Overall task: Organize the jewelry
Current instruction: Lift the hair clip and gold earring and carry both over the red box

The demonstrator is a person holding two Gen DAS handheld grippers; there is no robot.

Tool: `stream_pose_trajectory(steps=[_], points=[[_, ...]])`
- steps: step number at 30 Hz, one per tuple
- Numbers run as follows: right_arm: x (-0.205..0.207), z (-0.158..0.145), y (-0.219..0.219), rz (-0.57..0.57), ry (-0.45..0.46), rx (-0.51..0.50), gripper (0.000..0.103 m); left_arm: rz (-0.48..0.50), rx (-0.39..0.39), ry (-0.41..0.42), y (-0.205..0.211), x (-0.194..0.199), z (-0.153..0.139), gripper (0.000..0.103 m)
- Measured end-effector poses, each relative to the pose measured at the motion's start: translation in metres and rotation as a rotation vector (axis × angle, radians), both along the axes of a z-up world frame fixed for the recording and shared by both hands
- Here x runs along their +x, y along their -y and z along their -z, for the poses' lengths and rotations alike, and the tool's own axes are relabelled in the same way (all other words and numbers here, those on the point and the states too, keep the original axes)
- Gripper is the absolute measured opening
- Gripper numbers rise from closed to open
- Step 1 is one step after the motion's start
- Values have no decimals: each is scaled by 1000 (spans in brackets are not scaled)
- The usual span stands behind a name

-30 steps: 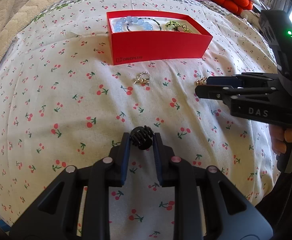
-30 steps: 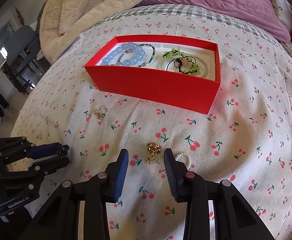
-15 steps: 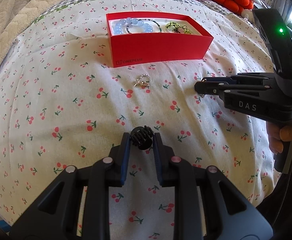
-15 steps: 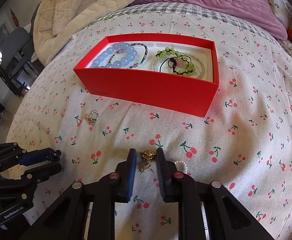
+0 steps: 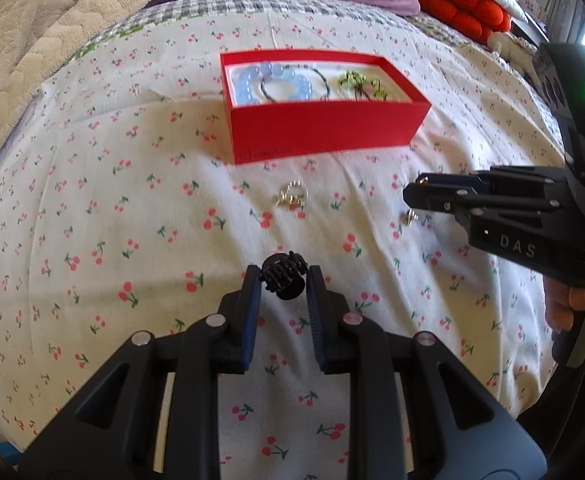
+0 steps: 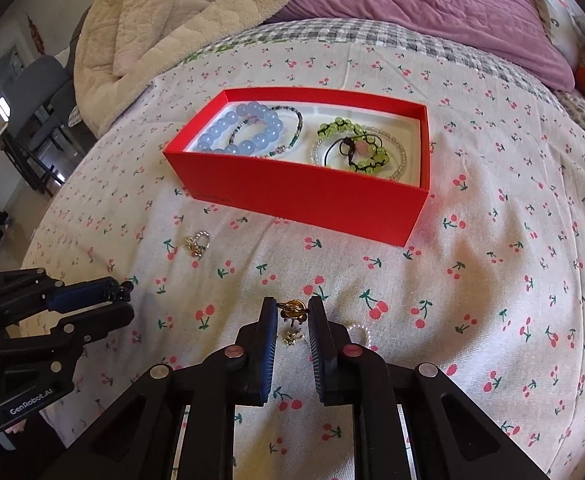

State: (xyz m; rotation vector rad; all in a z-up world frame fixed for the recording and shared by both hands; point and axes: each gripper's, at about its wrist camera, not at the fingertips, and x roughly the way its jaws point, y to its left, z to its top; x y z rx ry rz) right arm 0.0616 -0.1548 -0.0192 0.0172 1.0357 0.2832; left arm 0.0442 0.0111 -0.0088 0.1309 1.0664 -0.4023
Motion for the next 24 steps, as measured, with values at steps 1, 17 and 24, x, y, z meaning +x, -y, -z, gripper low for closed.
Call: stream_pose_trajectory(steps=[1,17,24], points=[[0,-2,0,0,3,3,16,-3,-4,7,0,2,-3,25],[13,-46,17,41,77,75,16,-52,-82,79,2,46,-44,25],[32,-59,22,62,119,92,16,-68,-115,95,11,70,-53,25]])
